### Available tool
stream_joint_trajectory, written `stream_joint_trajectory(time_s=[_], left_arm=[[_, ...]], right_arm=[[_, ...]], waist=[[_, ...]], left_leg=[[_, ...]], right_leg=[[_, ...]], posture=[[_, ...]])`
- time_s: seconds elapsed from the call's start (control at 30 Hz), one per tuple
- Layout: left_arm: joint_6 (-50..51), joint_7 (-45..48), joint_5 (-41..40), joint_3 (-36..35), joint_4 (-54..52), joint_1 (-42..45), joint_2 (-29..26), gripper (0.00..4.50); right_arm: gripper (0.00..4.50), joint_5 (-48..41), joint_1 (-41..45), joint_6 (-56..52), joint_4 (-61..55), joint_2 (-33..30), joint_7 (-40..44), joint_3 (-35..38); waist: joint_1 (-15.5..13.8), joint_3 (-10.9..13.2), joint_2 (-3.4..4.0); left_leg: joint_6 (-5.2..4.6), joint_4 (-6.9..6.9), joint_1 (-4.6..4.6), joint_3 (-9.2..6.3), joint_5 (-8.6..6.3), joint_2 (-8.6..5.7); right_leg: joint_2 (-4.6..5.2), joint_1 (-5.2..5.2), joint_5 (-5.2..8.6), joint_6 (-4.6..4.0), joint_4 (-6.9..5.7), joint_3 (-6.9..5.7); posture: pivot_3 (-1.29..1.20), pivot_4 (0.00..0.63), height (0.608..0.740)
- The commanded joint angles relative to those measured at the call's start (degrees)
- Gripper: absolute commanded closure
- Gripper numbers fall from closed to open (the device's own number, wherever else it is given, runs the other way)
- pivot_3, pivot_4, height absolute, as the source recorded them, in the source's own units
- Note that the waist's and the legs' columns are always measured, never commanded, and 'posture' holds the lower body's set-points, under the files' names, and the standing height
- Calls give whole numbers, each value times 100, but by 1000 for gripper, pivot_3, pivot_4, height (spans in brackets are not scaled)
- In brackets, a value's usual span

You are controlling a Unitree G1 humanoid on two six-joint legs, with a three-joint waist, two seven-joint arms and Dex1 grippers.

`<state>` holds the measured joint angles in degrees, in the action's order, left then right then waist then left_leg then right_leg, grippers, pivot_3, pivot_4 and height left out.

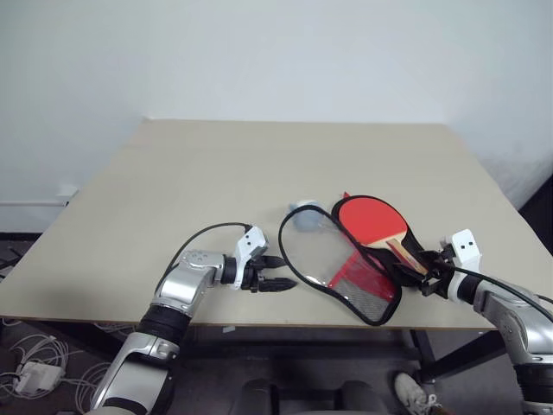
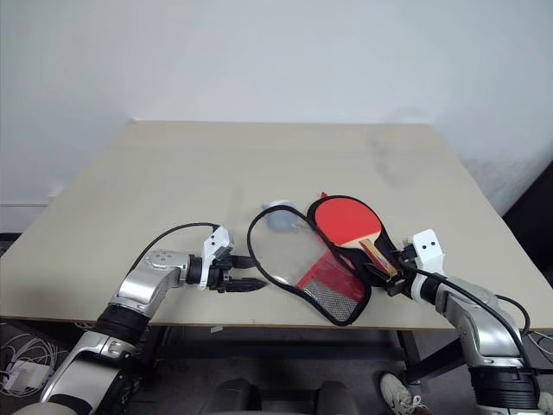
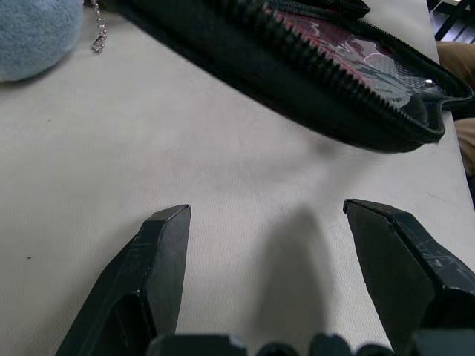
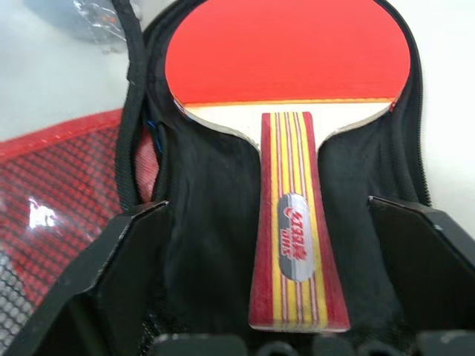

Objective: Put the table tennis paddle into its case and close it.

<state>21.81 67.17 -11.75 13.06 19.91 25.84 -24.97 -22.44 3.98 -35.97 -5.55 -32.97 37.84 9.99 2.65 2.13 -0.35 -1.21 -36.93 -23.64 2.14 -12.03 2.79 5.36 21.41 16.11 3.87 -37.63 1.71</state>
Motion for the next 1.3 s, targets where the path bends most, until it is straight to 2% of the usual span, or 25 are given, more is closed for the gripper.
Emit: stream_joint_trajectory(time_s=[0.03,0.13,0.27,0.47,0.7,0.83,1.1,1.23,1.3], left_arm=[[-58,50,-42,9,-135,202,73,985],[-66,98,-57,71,-135,306,223,985],[26,25,-144,101,-90,607,635,985],[127,-323,-267,53,13,1037,1478,985],[106,-1403,-319,-327,829,1797,2591,985],[-367,-2273,-4,-397,1613,2156,3094,985],[-929,-3007,321,-391,2483,2475,3494,985],[-653,-2892,327,-333,2392,2505,3370,985],[-389,-2229,295,-90,1839,2247,2996,985]], right_arm=[[29,-562,235,291,-453,51,69,727],[29,-771,352,759,-509,226,-135,1218],[29,-1177,613,749,-560,451,-494,1668],[29,-1870,1036,825,-587,688,-1256,2484],[29,-2288,1233,971,-616,631,-1873,3010],[29,-2136,1173,1098,-433,712,-2111,2937],[29,-1703,910,1371,-337,930,-2286,2513],[29,-1599,725,1196,-386,857,-2151,2166],[29,-1488,449,1013,-574,707,-1857,1757]], waist=[[0,0,0],[-3,1,-3],[-15,3,-11],[-9,4,-10],[-9,5,-12],[0,6,-14],[1,7,-10],[1,7,-11],[4,7,-10]], left_leg=[[0,0,0,0,0,0],[0,0,0,0,0,0],[0,0,-2,-3,0,-1],[-1,0,-3,-1,0,-1],[-2,-1,-4,0,0,-4],[-3,0,-3,-1,-1,-5],[-4,1,-7,0,-1,-8],[-4,1,-10,-1,-1,-12],[-4,2,-10,-2,-1,-12]], right_leg=[[0,0,0,0,0,1],[-1,-1,0,0,1,1],[-12,-6,0,1,6,12],[-35,-2,0,1,6,50],[-38,-3,0,2,8,61],[-40,-3,1,3,9,63],[-42,2,1,2,10,69],[-42,3,2,3,12,75],[-42,3,2,3,13,74]], posture=[[0,0,740],[0,0,740],[0,0,740],[0,0,740],[0,0,740],[0,0,740],[0,0,740],[0,0,740],[0,0,740]])
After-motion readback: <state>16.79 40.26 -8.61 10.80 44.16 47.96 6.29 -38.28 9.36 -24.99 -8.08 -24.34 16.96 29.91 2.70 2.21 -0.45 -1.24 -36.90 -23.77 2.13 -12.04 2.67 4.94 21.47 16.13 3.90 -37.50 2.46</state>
